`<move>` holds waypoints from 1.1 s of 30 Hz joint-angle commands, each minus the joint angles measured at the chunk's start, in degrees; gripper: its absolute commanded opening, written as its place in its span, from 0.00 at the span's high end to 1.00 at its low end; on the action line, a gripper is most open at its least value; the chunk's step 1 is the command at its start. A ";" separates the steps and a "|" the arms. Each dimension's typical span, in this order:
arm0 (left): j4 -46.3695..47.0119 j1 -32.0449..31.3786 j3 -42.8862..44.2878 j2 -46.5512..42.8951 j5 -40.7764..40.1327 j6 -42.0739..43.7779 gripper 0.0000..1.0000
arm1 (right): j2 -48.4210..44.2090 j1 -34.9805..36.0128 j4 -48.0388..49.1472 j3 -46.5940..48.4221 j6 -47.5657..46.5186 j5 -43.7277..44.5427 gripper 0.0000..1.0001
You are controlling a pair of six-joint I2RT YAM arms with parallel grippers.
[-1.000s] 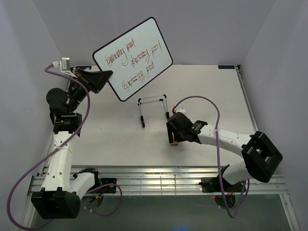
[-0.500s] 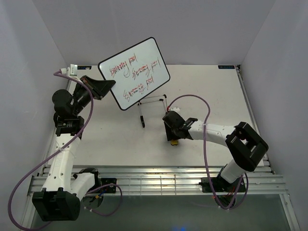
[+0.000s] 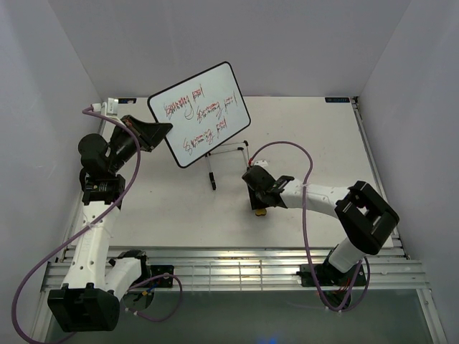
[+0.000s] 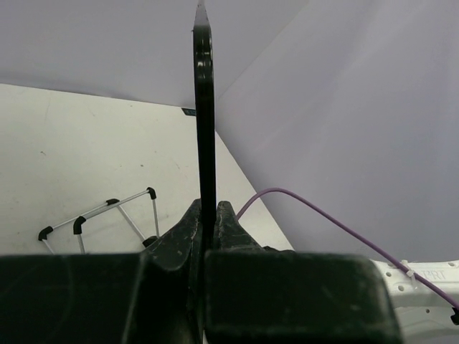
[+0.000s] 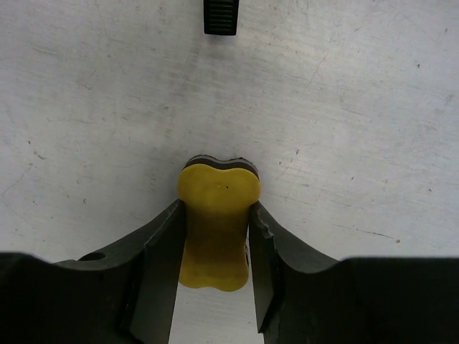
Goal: Erase the whiteboard
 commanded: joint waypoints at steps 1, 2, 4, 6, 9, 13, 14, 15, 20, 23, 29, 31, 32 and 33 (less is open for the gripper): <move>3.20 -0.12 0.62 -2.36 0.03 0.83 1.00 | -3.82 -0.12 0.67 -0.13 0.29 1.96 0.63; 3.20 -0.12 0.53 -2.36 1.25 1.00 1.00 | -6.09 -0.12 -0.29 -0.75 0.29 2.31 0.63; 3.03 -0.03 -0.34 -2.62 2.40 1.18 1.00 | -9.00 -0.56 -1.70 -1.45 0.29 3.45 0.64; 2.85 -0.12 -1.57 -2.71 4.60 0.83 1.00 | -14.71 -1.44 -5.03 -2.85 0.29 5.20 0.64; 2.94 -0.12 -4.11 -2.54 9.50 -0.75 1.00 | -24.46 -2.76 -10.30 -3.83 -0.14 7.93 0.64; 4.07 -0.29 -10.35 -2.80 13.48 -3.30 1.00 | -35.54 -3.55 -14.02 -1.90 -4.35 7.95 0.65; 4.52 -2.73 -11.67 -2.89 14.09 -3.74 1.00 | -37.82 -3.64 -13.84 -1.03 -6.10 6.55 0.66; 4.61 -3.19 -12.99 -2.89 14.36 -4.18 1.00 | -38.37 -3.64 -13.84 -0.06 -8.82 3.66 0.66; 7.68 -8.54 -22.12 -3.76 14.54 -7.61 1.00 | -35.83 -3.64 -13.23 5.92 -12.18 -4.35 0.65; 8.91 -10.30 -26.43 -5.34 14.62 -9.27 1.00 | -34.77 -3.55 -10.16 6.10 -11.66 -9.71 0.66; 9.18 -11.28 -34.17 -7.81 16.03 -11.48 1.00 | -26.44 0.04 -7.78 9.87 -10.17 -14.74 0.67; 9.27 -11.36 -35.67 -8.07 16.47 -11.83 1.00 | -24.15 3.02 -7.34 11.46 -9.55 -14.13 0.67; 9.18 -11.37 -36.38 -8.16 16.73 -11.92 1.00 | -21.96 4.00 -7.16 12.33 -9.03 -13.77 0.67; 9.27 -11.28 -37.69 -8.07 16.91 -12.27 1.00 | -20.72 4.97 -6.46 13.74 -8.93 -13.51 0.67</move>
